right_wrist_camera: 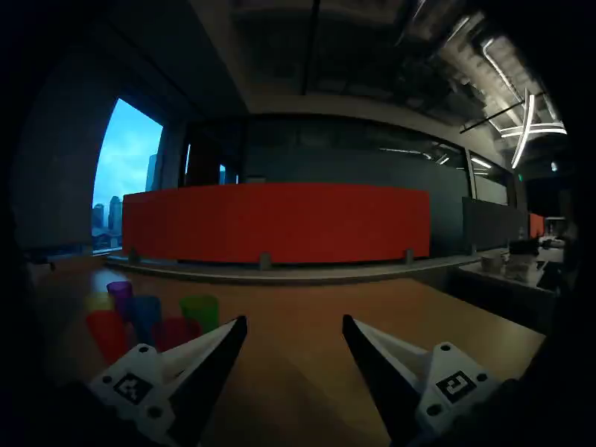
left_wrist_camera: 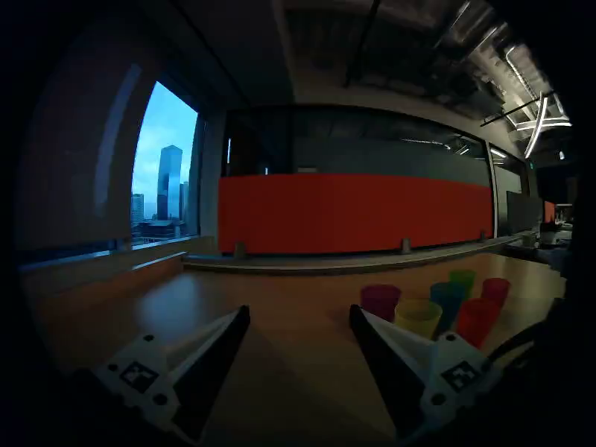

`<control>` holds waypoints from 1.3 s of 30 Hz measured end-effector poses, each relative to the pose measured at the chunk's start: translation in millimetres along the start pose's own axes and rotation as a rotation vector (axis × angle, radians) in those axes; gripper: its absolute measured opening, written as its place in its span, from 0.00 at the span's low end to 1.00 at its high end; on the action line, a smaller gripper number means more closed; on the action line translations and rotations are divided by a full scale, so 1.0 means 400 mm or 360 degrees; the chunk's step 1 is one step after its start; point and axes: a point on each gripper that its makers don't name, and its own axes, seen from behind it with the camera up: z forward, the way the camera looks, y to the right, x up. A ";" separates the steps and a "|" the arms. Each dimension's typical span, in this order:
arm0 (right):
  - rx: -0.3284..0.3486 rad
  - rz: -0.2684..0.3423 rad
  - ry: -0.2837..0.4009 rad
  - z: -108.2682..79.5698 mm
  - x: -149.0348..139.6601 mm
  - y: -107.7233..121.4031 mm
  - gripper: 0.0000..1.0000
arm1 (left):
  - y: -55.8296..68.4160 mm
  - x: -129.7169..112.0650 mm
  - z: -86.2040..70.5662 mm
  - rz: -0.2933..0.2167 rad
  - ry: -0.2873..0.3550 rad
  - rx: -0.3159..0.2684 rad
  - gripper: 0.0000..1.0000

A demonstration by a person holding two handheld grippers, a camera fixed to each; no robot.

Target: Pour water

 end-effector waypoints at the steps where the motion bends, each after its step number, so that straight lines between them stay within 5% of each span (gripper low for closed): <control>1: 0.0000 0.0000 0.0000 0.000 0.000 0.000 0.99 | 0.000 0.000 0.000 0.0000 0.0000 0.0000 0.99; 17: 0.0061 0.0000 0.0001 -0.002 0.000 -0.017 0.99 | 0.003 0.001 -0.001 0.0011 -0.0014 -0.0011 0.99; 26: 0.0086 0.0012 -0.0068 0.003 -0.007 -0.021 0.99 | 0.039 0.004 0.005 0.0023 -0.0063 -0.0077 0.98; 39: 0.0208 0.0026 -0.0084 0.001 0.137 -0.047 0.99 | 0.053 0.089 0.017 -0.0064 -0.0099 -0.0150 0.98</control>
